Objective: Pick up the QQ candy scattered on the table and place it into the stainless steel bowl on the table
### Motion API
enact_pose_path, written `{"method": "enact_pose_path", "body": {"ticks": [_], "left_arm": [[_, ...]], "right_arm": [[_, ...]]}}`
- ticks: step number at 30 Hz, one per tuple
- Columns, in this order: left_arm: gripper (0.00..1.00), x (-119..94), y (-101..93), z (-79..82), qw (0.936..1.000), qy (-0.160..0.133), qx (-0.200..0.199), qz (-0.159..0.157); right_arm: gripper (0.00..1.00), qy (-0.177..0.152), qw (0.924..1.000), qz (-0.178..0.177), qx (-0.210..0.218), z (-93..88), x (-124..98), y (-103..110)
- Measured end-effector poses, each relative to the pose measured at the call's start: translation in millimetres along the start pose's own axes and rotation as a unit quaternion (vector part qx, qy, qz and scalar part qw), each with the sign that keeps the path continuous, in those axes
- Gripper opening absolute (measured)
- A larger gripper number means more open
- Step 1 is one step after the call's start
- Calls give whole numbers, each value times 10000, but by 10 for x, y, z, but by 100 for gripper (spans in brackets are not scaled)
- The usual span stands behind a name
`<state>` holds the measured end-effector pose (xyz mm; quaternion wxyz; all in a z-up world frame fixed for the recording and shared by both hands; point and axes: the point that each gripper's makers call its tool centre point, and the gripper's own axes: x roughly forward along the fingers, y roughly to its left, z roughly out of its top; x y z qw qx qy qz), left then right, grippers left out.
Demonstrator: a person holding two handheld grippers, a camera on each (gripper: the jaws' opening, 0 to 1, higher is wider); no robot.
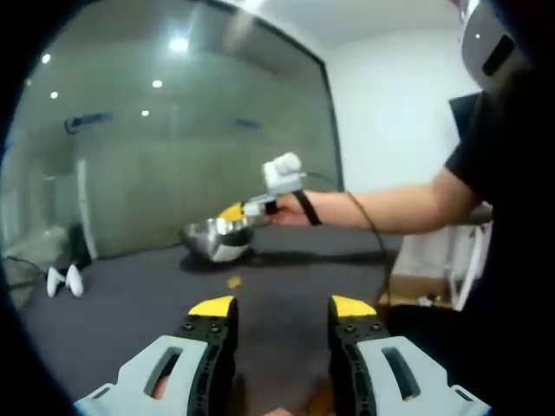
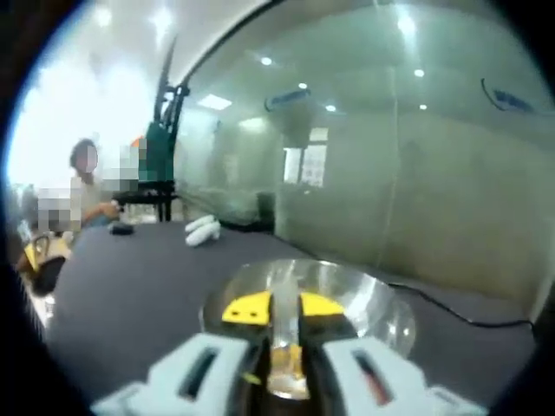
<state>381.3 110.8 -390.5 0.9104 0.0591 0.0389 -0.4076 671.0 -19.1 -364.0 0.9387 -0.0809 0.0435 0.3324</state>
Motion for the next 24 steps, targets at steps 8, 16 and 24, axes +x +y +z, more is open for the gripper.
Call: {"method": "enact_pose_path", "body": {"ticks": [8,16,24], "left_arm": [[43,5,0,-54,9999,113,43,14],[43,20,-13,-43,9999,113,106,20],[42,52,0,-122,9995,269,137,64]], "right_arm": [[16,-64,9956,936,-73,-125,-397,532],[18,254,9897,1407,14,-709,-1046,788],[18,381,9926,1118,272,-1035,-1418,618]]}}
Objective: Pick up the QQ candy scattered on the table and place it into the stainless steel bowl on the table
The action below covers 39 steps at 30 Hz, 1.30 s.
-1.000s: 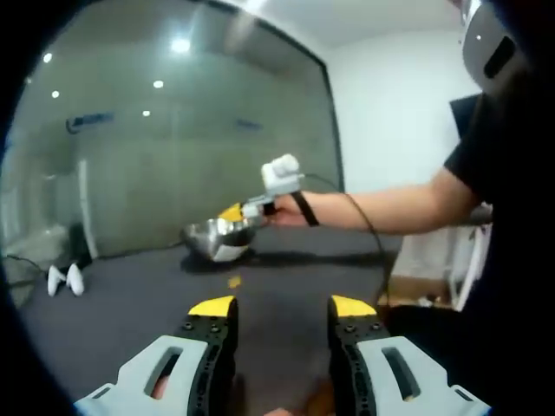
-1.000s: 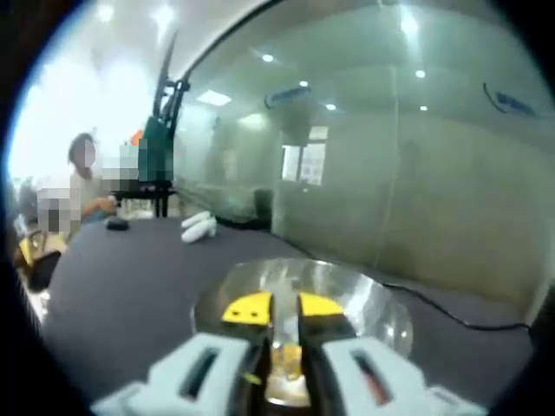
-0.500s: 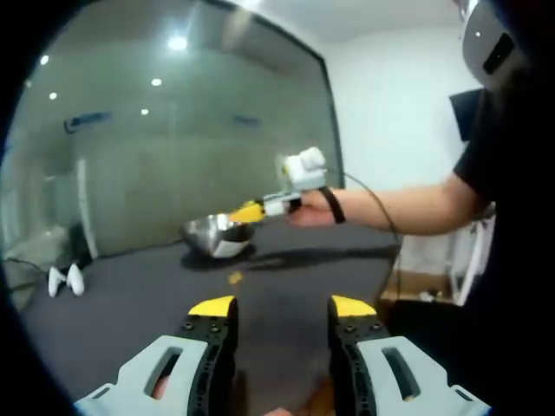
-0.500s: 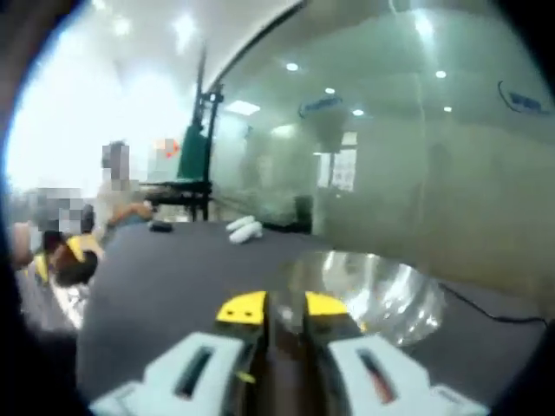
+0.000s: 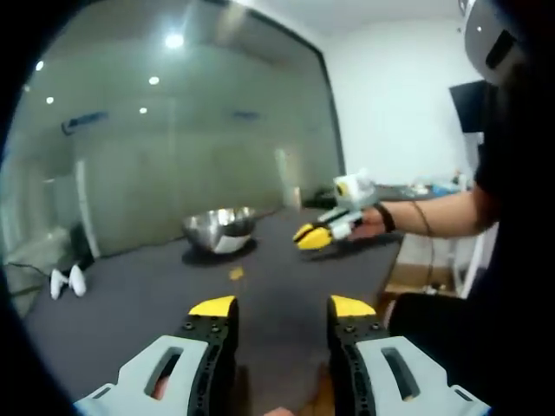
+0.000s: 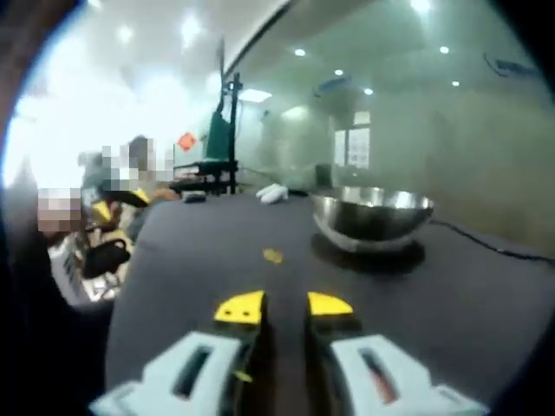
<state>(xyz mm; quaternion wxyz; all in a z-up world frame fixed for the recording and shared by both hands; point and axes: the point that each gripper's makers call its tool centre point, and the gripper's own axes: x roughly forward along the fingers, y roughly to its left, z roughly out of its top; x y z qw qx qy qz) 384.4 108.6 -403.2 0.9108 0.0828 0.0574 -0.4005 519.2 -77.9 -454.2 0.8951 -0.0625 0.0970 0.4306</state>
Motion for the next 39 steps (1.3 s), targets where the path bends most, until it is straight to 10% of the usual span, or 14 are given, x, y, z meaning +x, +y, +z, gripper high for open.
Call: {"method": "enact_pose_path", "body": {"ticks": [13,39], "left_arm": [[42,10,24,-38,9999,3,-90,61],[41,-222,232,-67,9981,-78,-207,567]], "right_arm": [[19,369,9990,-236,-62,-121,215,-78],[16,559,9959,613,-366,28,1233,171]]}}
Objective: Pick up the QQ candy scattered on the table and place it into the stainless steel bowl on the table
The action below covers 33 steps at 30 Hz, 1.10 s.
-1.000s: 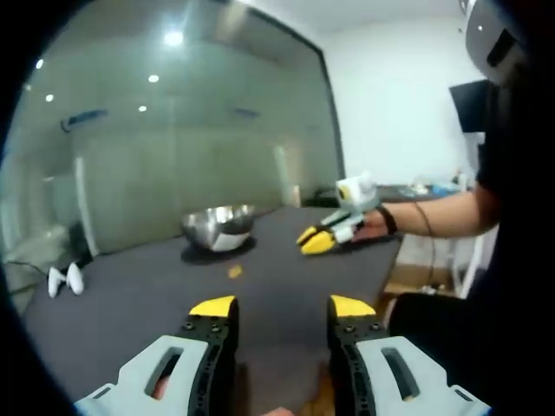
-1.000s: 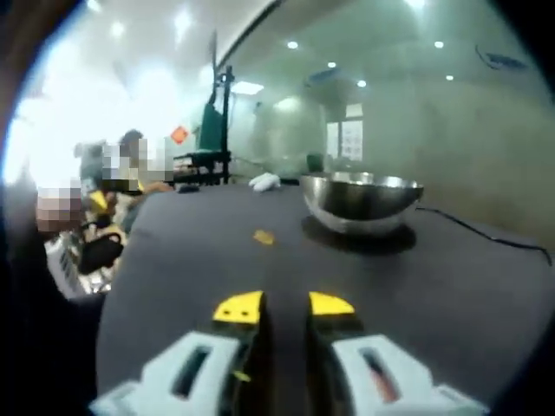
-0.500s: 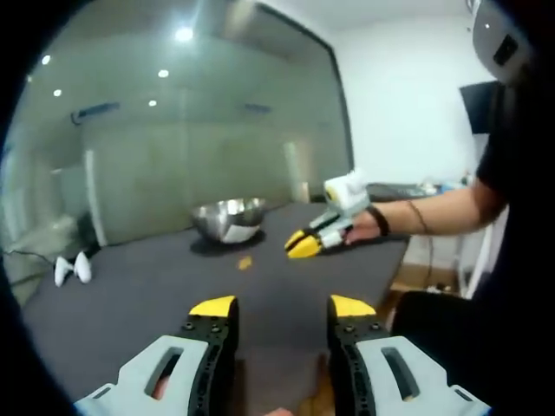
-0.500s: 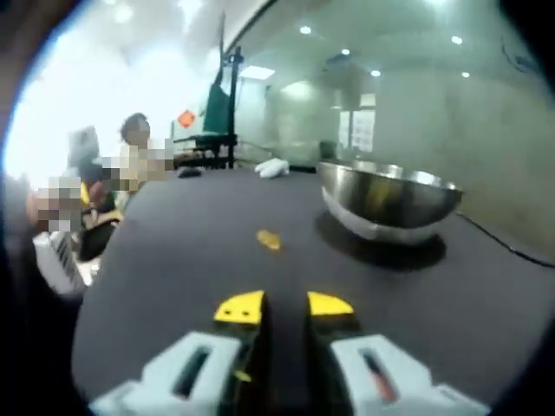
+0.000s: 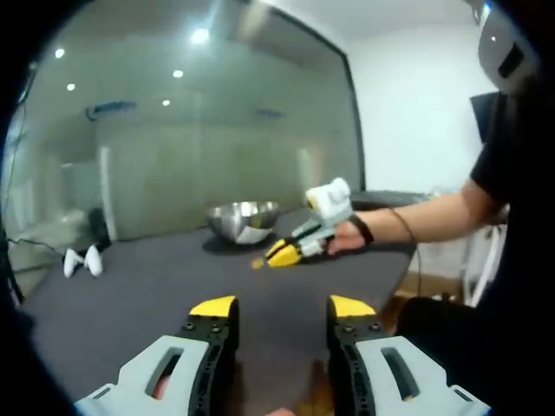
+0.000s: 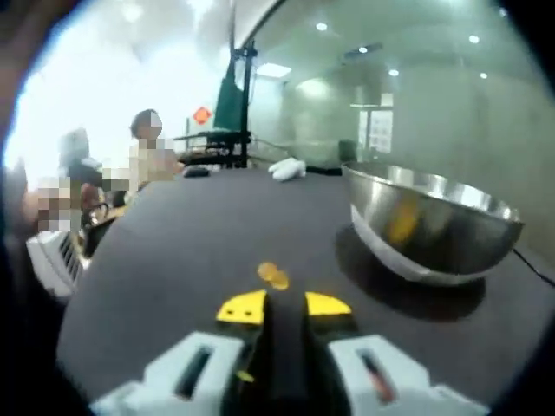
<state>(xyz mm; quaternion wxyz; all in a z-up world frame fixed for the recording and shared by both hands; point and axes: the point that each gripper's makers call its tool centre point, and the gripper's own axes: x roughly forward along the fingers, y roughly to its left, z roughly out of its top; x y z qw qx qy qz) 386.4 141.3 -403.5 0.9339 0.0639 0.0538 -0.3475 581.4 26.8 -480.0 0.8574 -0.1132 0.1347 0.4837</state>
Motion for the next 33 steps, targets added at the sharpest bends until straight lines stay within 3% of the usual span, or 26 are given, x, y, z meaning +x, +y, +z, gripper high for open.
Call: {"method": "enact_pose_path", "body": {"ticks": [14,25,33], "left_arm": [[41,-21,12,-32,10000,53,-15,-36],[41,-26,21,-5,9997,-49,-232,-93],[41,11,27,-38,9998,77,-184,-61]], "right_arm": [[14,22,9999,155,-16,59,173,55],[12,-5,9999,168,9,68,206,59],[9,-15,9997,244,9,72,208,79]]}}
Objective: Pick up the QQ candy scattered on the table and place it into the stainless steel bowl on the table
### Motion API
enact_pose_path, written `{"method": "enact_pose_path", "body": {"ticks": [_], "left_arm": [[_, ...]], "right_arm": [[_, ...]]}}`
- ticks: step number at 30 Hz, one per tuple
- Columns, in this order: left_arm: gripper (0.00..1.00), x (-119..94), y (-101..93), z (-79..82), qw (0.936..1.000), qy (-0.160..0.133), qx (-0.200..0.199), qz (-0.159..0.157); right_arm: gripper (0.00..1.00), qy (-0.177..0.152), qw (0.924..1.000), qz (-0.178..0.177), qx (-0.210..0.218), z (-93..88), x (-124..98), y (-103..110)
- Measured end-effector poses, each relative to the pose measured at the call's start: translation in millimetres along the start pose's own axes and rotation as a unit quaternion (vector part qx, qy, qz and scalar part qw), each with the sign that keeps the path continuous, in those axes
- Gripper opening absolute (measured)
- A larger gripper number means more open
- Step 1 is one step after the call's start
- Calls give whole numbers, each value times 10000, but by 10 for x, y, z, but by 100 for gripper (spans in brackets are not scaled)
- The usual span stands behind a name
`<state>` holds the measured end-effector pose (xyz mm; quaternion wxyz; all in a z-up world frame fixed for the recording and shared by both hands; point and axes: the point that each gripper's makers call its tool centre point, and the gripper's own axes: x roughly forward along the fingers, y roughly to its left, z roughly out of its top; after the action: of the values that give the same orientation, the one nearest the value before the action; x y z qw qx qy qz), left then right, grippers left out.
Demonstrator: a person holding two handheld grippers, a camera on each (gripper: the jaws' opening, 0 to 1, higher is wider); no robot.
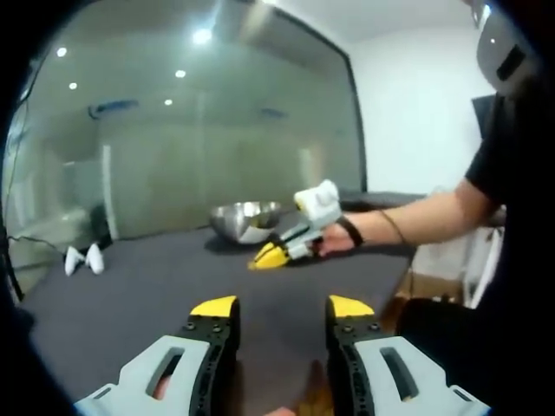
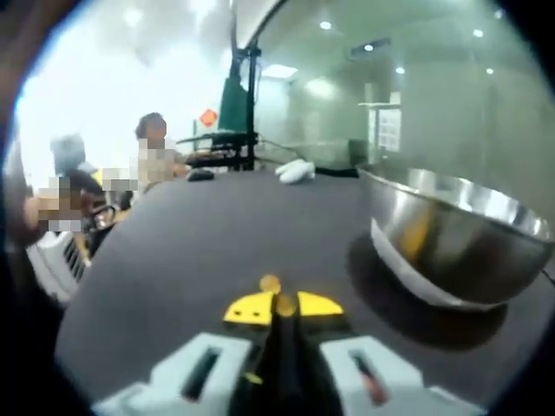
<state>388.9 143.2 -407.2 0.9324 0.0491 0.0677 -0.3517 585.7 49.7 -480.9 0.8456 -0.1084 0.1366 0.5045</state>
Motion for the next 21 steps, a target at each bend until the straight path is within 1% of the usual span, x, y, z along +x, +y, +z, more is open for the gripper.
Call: {"method": "enact_pose_path", "body": {"ticks": [4,10,16,18,20,21], "left_arm": [[41,8,-16,-14,10000,39,9,-8],[41,45,-57,-51,9998,153,27,-91],[41,63,-99,-26,9997,156,62,-181],[41,63,-105,-23,9997,155,65,-197],[41,61,-106,-24,9996,158,75,-202],[41,61,-103,-28,9997,156,64,-203]], "right_arm": [[9,-27,10000,-4,-46,3,-5,2],[9,-26,10000,-29,-3,4,-4,-2],[8,15,10000,-46,-3,29,-36,-7],[8,-45,9999,-93,-25,82,-86,-18],[8,-200,9997,-4,-110,214,-165,24],[9,-291,9992,3,-263,301,-205,30]]}}
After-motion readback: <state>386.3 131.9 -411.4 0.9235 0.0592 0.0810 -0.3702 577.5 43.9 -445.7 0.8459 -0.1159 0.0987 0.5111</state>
